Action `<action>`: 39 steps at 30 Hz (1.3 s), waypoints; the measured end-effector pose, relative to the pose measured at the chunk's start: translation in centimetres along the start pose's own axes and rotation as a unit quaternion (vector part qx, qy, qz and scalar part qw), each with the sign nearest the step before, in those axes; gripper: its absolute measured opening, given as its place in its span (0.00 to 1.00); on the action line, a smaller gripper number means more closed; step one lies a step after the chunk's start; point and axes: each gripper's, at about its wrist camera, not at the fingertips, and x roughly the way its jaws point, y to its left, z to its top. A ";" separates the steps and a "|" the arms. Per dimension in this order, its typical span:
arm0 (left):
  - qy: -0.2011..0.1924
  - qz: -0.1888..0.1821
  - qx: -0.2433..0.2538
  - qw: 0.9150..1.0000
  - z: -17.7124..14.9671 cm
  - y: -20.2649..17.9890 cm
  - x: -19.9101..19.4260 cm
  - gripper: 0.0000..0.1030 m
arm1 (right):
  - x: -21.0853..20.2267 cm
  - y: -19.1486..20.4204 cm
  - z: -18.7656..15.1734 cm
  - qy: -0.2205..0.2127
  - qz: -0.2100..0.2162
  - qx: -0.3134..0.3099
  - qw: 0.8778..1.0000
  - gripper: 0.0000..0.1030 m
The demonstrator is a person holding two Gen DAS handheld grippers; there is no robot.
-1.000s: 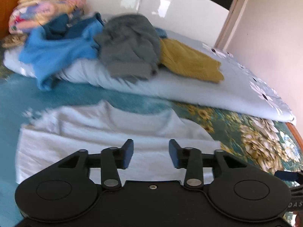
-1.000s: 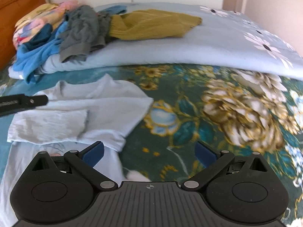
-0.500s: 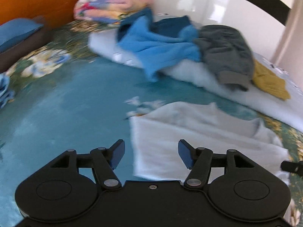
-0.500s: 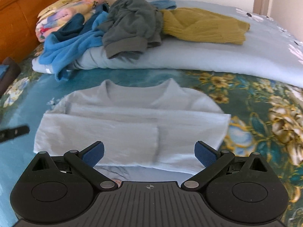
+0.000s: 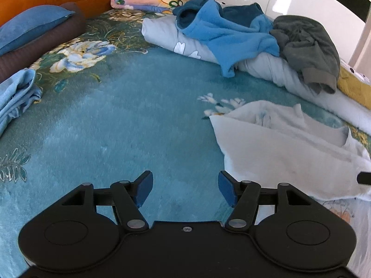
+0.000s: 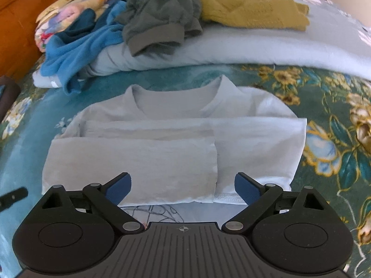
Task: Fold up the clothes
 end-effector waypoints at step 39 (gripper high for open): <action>0.000 -0.092 0.059 0.994 -1.8 -5.0 1.6 0.64 | -3.8 0.4 8.1 -0.070 0.106 -0.002 0.992 0.03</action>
